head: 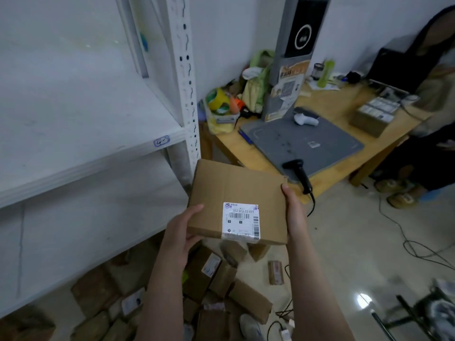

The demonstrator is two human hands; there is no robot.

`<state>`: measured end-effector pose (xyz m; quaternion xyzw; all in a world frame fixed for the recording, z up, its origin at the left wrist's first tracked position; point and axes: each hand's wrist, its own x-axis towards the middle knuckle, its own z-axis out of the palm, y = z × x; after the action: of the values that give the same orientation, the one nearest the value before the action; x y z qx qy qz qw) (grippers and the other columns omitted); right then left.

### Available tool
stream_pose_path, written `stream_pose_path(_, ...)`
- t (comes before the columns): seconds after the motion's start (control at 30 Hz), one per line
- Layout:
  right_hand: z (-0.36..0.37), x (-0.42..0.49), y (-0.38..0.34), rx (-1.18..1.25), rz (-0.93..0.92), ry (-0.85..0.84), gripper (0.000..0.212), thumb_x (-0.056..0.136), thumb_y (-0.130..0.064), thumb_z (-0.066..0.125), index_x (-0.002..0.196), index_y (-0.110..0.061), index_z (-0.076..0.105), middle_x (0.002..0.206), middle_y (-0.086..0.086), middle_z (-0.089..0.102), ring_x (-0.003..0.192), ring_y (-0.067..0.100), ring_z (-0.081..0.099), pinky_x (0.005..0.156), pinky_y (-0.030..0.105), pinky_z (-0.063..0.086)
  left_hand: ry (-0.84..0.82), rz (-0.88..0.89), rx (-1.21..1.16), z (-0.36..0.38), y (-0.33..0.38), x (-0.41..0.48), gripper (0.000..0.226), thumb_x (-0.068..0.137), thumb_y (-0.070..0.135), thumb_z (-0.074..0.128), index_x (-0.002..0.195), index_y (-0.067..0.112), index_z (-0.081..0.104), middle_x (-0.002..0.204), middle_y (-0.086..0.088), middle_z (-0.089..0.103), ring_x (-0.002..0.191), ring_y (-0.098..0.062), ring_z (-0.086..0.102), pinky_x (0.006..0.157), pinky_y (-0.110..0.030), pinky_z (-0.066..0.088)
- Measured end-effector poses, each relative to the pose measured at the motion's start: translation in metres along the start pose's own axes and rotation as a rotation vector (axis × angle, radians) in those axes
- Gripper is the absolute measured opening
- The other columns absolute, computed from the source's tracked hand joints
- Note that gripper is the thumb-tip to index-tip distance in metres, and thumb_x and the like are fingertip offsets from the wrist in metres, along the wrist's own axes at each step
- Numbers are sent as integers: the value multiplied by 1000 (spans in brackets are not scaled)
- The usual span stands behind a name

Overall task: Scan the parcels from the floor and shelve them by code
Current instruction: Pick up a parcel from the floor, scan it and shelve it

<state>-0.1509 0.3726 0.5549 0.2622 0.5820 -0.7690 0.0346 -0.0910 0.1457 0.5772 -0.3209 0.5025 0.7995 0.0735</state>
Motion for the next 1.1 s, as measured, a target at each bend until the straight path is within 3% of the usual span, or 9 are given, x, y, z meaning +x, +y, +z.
stream_pose_path(0.07,-15,26,-18,8,-26,29,46,82,-56,67,112,-22,70,109,7,74,101,27,70,91,48,56,15,1,-25,37,3,8,52,79,27,78,123,16,52,110,-8,63,101,-26,62,98,-47,52)
stream_pose_path(0.13,-31,52,-33,27,-56,65,42,90,-49,62,122,-23,66,118,1,70,109,20,65,81,37,53,26,15,-61,70,5,17,47,82,25,76,121,16,53,109,-8,64,97,-24,62,92,-45,53)
stream_pose_path(0.2,-47,76,-41,23,-72,104,44,92,-46,60,129,-21,61,122,-1,68,111,17,62,80,33,49,45,27,-103,96,5,25,49,83,27,77,122,17,51,107,-6,63,97,-23,61,97,-47,52)
stream_pose_path(0.4,-79,147,-40,-111,-24,200,39,93,-35,64,126,-14,59,121,6,64,112,24,60,101,46,49,189,15,-278,136,4,55,77,76,36,83,141,19,47,128,-11,55,121,-34,53,97,-54,53)
stream_pose_path(0.57,-82,204,-42,-359,8,243,52,93,-33,64,135,-6,51,124,11,60,117,33,57,87,38,45,309,-2,-342,155,-3,76,73,80,41,80,141,20,47,135,-13,53,122,-36,53,99,-55,52)
stream_pose_path(0.67,-78,231,-45,-529,38,243,57,94,-25,63,142,-2,43,132,18,56,120,38,54,89,41,46,356,-5,-360,161,-5,84,71,80,42,80,140,21,48,137,-13,53,123,-35,53,100,-56,51)
stream_pose_path(0.9,-84,287,-19,-853,152,178,41,88,-27,58,123,-5,53,112,18,62,106,38,59,85,48,55,415,0,-358,164,-5,92,64,83,40,77,137,21,48,136,-12,54,123,-33,54,97,-53,53)
stream_pose_path(1.03,-89,314,-5,-914,174,126,38,83,-24,56,118,-8,55,105,16,64,102,38,61,85,51,54,417,7,-345,165,-5,88,56,86,40,74,133,21,51,125,-11,59,111,-30,59,77,-46,56)
stream_pose_path(1.1,-88,321,-6,-907,165,97,32,85,-18,57,114,-7,58,97,16,64,93,37,63,76,46,56,421,11,-334,164,-6,85,54,86,39,74,131,21,51,119,-10,60,107,-28,59,74,-43,55)
